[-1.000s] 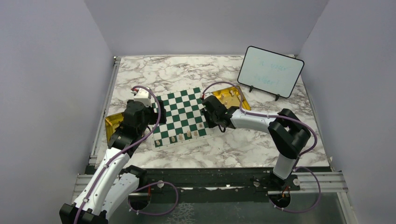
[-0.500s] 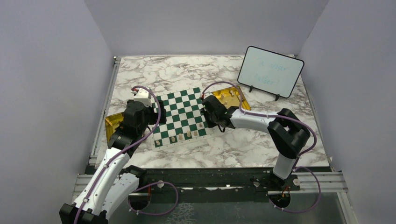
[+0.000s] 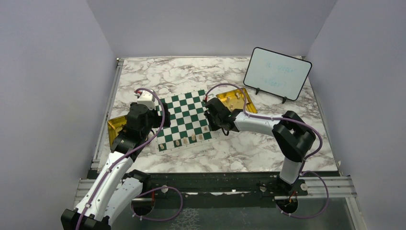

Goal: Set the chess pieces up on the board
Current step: Place the chess piece on the chessboard.

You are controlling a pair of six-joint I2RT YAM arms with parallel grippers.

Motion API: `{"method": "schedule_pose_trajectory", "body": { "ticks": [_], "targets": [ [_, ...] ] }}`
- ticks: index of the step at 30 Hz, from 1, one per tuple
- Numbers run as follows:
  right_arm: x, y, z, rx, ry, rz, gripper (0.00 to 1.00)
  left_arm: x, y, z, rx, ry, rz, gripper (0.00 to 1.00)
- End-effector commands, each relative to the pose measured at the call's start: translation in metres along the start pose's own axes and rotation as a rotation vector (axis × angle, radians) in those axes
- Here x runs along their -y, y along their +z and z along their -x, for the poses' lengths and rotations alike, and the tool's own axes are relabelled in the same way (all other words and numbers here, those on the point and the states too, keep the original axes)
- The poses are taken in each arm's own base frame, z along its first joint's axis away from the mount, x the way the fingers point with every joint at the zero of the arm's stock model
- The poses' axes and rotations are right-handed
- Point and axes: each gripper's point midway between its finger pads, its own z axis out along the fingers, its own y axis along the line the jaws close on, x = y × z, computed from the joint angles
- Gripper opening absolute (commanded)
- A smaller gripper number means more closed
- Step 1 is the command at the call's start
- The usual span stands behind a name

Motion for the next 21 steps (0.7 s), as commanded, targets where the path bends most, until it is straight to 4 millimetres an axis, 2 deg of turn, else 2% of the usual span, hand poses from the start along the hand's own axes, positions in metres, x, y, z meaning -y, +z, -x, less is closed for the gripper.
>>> {"method": "schedule_pose_trajectory", "body": {
  "ticks": [1,21],
  "targets": [
    [0.0007,0.0061,-0.0012,-0.006,-0.001,-0.032,0.21,-0.0014,-0.0045,0.008,0.024,0.01,0.007,0.99],
    [0.0,-0.0016,0.0009,-0.037,-0.008,-0.06,0.2,-0.0014,-0.0039,0.0074,0.021,0.011,0.008,0.99]
  ]
}}
